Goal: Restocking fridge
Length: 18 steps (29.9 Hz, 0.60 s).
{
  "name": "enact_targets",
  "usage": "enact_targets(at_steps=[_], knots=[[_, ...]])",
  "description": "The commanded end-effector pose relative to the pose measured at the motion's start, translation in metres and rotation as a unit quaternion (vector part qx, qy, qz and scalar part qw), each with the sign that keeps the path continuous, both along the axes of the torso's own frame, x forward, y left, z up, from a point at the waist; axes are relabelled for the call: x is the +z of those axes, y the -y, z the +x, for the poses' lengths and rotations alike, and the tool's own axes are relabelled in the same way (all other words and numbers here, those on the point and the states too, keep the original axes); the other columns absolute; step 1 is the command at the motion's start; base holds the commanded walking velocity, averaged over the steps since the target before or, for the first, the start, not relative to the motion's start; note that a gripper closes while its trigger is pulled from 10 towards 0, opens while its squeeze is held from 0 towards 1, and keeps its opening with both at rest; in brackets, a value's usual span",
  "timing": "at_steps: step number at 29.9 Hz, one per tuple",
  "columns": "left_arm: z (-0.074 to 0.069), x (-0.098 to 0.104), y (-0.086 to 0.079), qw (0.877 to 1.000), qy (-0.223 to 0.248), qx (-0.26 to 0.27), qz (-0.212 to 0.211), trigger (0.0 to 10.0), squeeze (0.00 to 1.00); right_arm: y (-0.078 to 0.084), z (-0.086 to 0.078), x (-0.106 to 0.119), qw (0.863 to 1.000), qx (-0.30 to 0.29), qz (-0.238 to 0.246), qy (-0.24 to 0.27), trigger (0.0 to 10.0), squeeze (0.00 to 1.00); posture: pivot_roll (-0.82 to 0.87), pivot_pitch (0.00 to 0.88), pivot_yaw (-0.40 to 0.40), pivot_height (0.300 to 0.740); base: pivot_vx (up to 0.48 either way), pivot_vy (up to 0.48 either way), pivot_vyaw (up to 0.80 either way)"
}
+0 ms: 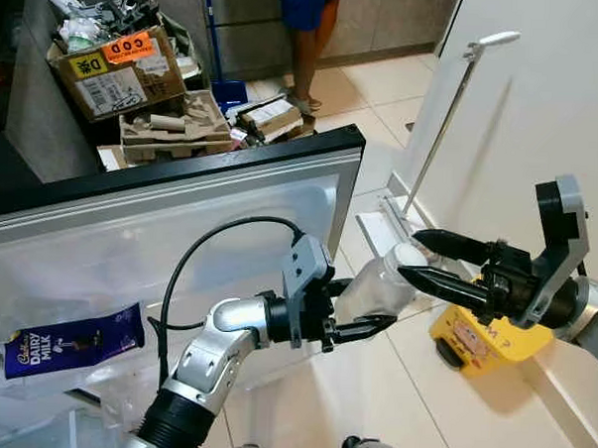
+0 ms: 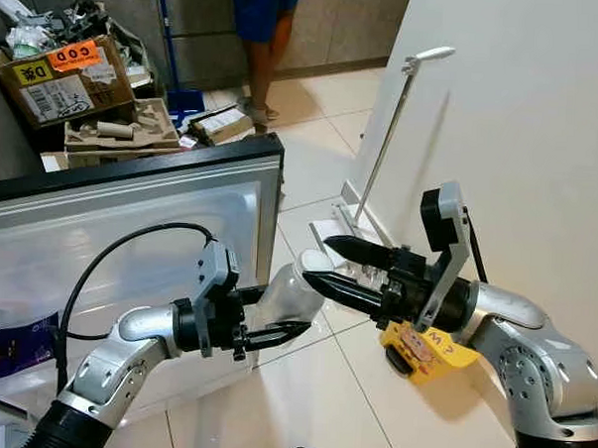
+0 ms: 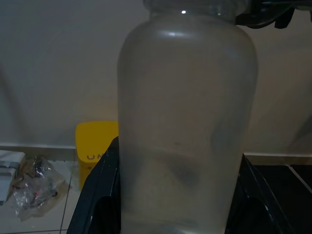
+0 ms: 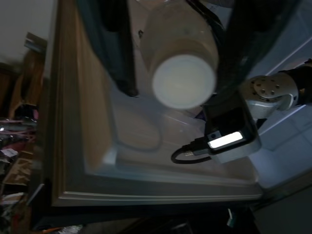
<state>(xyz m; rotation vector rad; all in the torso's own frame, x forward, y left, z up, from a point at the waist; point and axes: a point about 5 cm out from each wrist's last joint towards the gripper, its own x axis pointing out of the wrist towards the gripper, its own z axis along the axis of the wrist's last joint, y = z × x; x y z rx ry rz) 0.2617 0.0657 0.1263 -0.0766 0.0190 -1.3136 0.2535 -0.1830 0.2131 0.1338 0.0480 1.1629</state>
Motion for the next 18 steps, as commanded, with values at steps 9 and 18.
enact_targets(at_steps=[9,18], knots=[[-0.0111,0.0028,0.0087,0.999,0.006,-0.038,-0.013,10.0,0.0,-0.0007,0.0015,0.001,1.0,-0.002,-0.005,0.008,10.0,0.0,-0.11,0.122,-0.028,0.74,0.0,0.0,0.0],[-0.0132,0.0028,0.0105,0.999,0.005,-0.044,-0.014,10.0,0.0,-0.0053,0.0016,-0.0032,1.0,0.008,-0.013,0.005,10.0,0.76,-0.1,0.122,-0.03,0.74,0.0,0.0,0.0]])
